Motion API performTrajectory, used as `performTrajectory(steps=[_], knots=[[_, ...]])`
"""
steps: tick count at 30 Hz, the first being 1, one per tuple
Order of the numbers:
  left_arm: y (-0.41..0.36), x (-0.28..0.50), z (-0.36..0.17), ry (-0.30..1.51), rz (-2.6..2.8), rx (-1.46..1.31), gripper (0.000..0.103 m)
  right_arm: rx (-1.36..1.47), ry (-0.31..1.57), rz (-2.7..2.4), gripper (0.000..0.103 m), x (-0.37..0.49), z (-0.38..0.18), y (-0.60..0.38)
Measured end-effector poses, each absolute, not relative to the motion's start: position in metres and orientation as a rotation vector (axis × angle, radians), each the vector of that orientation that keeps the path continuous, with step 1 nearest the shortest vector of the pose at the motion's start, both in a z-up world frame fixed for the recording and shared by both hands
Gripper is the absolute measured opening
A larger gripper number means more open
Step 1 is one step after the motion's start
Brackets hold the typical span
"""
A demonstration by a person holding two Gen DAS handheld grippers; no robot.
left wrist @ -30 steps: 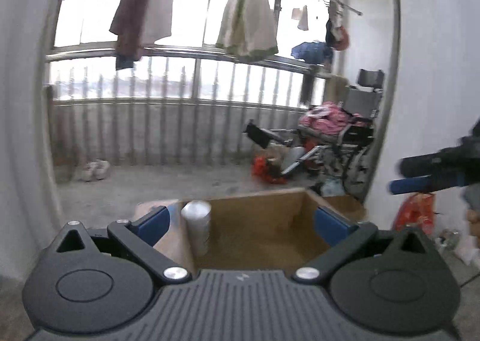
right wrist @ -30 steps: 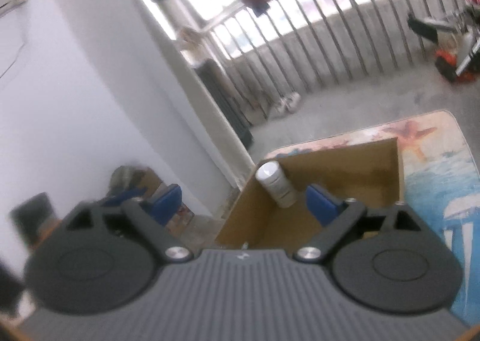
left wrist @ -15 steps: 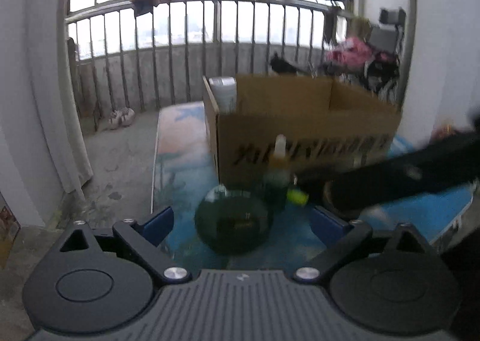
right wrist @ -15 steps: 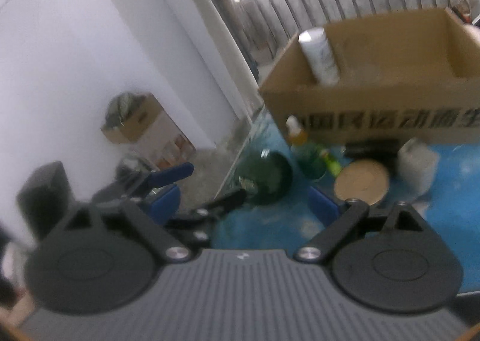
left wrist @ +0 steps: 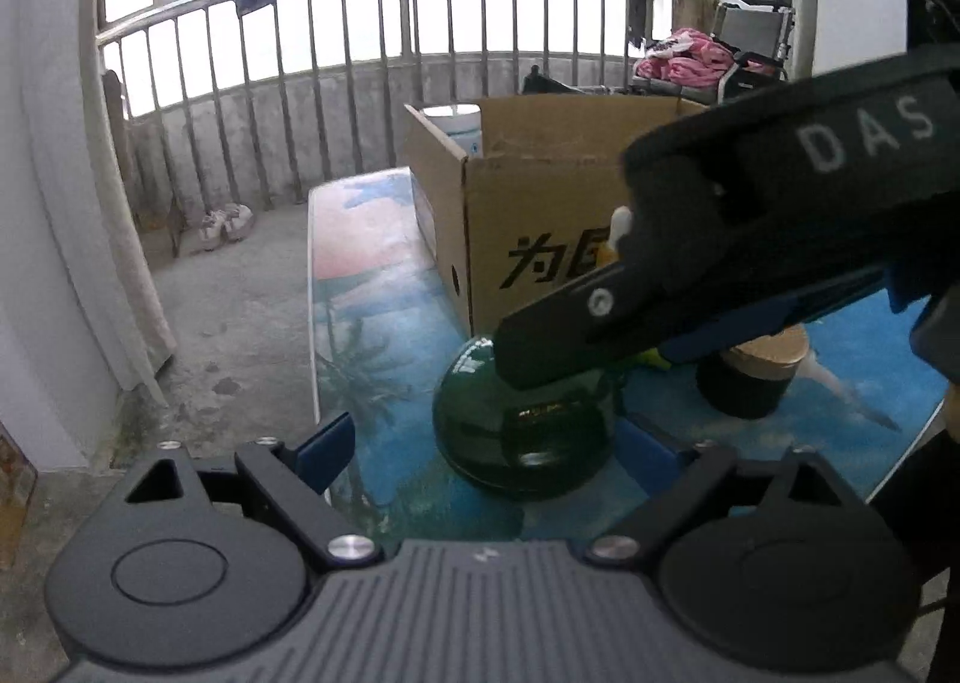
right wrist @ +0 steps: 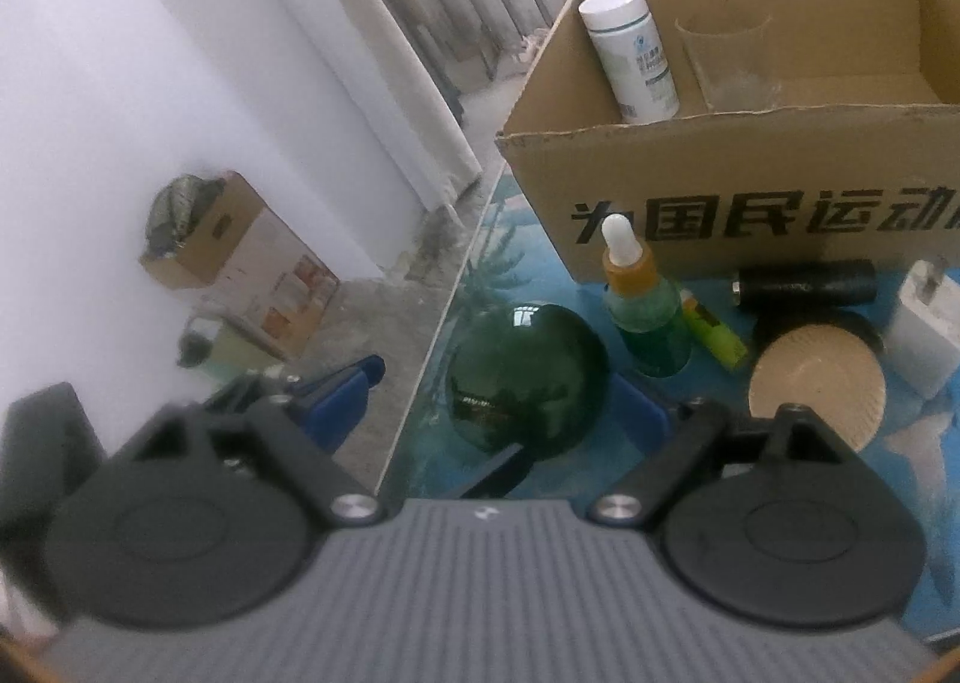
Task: Organize rigid objects
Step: 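Grasp the dark green round jar with the right tool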
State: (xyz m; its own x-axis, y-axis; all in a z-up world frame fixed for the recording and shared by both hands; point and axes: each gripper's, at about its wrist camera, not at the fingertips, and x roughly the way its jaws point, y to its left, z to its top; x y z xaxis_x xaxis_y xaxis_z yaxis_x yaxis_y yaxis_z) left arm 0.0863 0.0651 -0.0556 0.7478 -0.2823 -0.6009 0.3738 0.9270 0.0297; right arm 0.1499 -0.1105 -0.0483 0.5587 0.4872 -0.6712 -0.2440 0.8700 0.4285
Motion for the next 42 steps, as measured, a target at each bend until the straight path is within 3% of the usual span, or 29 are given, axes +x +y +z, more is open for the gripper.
performTrajectory(steps=[13, 42], knots=[[0.068, 0.103, -0.071, 0.665, -0.500, 0.103, 0.081, 0.281, 0.959, 0.361, 0.069, 0.175, -0.075, -0.097], [0.036, 0.032, -0.059, 0.733, -0.572, 0.087, 0.081, 0.296, 1.040, 0.395, 0.070, 0.109, -0.070, -0.143]])
